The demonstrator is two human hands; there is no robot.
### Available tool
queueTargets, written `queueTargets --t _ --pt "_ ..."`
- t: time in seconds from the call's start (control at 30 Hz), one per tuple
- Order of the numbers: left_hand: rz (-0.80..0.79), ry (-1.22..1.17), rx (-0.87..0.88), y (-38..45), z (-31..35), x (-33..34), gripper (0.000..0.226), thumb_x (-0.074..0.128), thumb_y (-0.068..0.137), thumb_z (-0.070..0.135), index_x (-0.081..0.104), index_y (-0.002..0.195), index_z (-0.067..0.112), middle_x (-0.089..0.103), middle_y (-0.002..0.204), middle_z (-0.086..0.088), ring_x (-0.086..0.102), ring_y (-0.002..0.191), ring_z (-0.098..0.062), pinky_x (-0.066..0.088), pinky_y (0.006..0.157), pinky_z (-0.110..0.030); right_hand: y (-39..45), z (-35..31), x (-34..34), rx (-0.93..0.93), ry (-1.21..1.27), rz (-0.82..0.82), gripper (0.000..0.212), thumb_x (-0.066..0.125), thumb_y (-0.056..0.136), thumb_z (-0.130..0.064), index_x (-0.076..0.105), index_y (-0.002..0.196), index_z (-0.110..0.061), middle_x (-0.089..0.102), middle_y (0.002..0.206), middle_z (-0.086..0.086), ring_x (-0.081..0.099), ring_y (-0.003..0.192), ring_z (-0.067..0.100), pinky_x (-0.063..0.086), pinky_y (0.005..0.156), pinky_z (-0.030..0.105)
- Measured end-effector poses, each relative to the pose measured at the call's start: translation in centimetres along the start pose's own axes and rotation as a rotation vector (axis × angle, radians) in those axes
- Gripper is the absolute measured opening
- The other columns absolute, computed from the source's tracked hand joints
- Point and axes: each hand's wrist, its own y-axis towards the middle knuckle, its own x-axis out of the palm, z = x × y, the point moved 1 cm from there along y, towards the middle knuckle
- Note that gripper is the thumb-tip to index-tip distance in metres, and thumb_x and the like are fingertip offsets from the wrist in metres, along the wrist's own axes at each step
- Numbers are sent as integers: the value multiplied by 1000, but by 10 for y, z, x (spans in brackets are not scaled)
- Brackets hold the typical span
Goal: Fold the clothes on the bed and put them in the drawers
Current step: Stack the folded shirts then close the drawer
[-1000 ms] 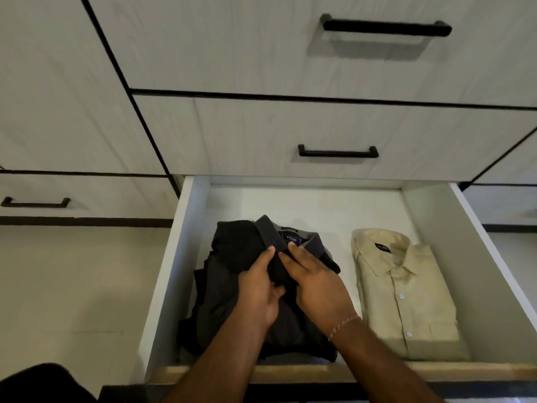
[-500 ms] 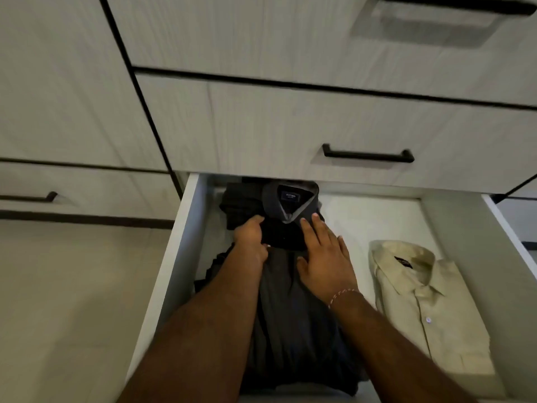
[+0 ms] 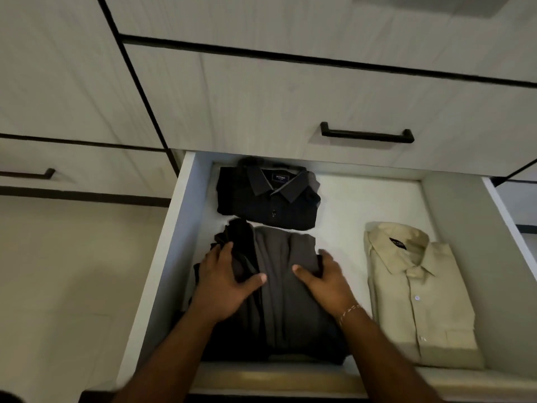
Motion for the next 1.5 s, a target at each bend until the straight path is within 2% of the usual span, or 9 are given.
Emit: queueTargets --t 0.23,0.37,0.47,0.6,0.7,0.93,1.13,1.33,1.5 --pt "-247 137 51 4 -30 -20 115 77 84 60 6 167 24 2 174 -8 12 159 -29 23 127 -44 -5 -5 3 -22 5 -265 101 70 65 -85 44 150 -35 59 142 -8 58 130 18 48 107 34" --pt "113 145 138 -21 -21 -15 104 80 81 55 26 163 23 22 167 -8 30 150 -35 39 118 -52 2 9 -35 5 89 188 57 73 82 -65 62 128 -33 64 129 -6 60 124 25 51 98 31" --pt "249 -17 74 -37 -18 -10 89 79 80 57 39 154 28 35 158 -7 36 144 -33 42 112 -54 -9 14 -34 49 42 87 85 79 76 -67 49 147 -31 49 150 6 53 132 27 45 113 43" --pt "27 288 218 -53 -20 -12 108 76 72 71 26 159 32 15 166 -1 15 153 -29 26 123 -53 -50 -9 0 -714 -483 -15 116 69 65 -86 23 161 -41 9 171 -2 14 155 24 13 126 53" --pt "204 261 407 -60 -14 -16 62 67 79 50 56 135 24 43 144 -5 41 135 -29 42 110 -50 -69 -11 27 -976 -809 -184 111 68 66 -79 20 160 -43 14 169 -4 19 154 26 8 124 65" --pt "176 -136 311 -63 -16 -31 21 69 87 6 70 85 26 68 88 11 64 81 -5 54 81 -30 -74 -19 40 -776 -1111 -304 121 75 87 -28 -23 156 -47 -31 167 -1 -26 155 30 8 116 79" --pt "-666 -382 101 -76 -5 -25 33 49 97 18 78 90 5 79 90 -13 73 72 -22 57 66 -28 -56 -58 -11 -686 -716 -511 90 63 84 -1 31 161 -36 35 165 5 32 153 25 37 120 42" --pt "-623 -7 -61 -84 -9 2 46 58 104 23 53 149 16 52 147 4 52 133 -21 34 102 -19 -37 -88 -28 -603 -642 -477 81 61 84 5 45 154 -31 64 134 15 62 117 33 49 104 44" --pt "-217 -1374 -473 -66 -16 4 29 39 110 20 63 120 7 74 119 -20 75 102 -36 62 80 -43 -39 -102 -39 -683 -513 -394 74 63 80 7 55 148 -23 68 135 9 65 120 30 47 109 34"
